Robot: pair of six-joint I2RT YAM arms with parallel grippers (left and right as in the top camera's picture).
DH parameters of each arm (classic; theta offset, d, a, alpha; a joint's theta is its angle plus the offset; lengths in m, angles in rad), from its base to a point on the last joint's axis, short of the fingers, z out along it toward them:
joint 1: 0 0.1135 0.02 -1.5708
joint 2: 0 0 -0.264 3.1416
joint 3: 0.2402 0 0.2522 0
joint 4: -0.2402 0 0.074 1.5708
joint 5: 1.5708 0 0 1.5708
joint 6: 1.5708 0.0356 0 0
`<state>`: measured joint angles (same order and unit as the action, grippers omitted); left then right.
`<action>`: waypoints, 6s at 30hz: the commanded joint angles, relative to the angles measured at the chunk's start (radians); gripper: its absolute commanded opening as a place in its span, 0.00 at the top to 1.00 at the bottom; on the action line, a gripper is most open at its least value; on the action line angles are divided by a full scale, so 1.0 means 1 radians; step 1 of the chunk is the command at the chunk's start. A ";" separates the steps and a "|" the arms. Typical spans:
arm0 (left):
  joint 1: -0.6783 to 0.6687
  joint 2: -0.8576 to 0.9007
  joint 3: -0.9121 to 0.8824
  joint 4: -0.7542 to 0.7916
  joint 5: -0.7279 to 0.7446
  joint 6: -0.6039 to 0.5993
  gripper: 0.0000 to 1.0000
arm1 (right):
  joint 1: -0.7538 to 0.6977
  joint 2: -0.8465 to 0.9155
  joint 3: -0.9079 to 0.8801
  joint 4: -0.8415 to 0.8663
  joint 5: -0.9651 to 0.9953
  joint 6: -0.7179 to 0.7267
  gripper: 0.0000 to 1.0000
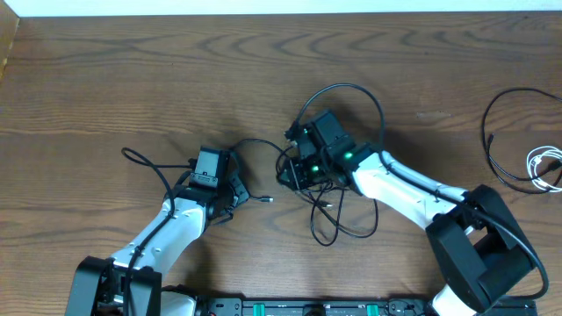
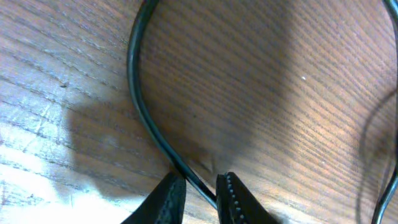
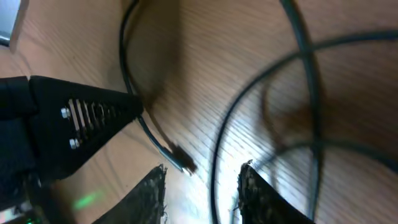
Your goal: Untangle cables
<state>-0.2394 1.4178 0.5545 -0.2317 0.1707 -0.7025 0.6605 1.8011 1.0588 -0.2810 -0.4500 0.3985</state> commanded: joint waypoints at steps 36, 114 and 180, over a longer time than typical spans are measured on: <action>-0.002 0.008 -0.010 -0.005 0.005 -0.048 0.81 | 0.015 -0.202 0.050 -0.541 0.315 0.634 0.01; -0.079 0.008 -0.010 -0.016 0.100 -0.117 0.87 | 0.045 -0.219 -0.153 0.128 0.123 0.327 0.99; 0.249 0.103 0.091 -0.354 0.067 0.101 0.81 | 0.157 0.138 0.092 -0.119 0.177 -0.300 0.04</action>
<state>0.0067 1.4757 0.6579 -0.5861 0.1726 -0.6075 0.8158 1.9079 1.1397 -0.4011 -0.2367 0.0425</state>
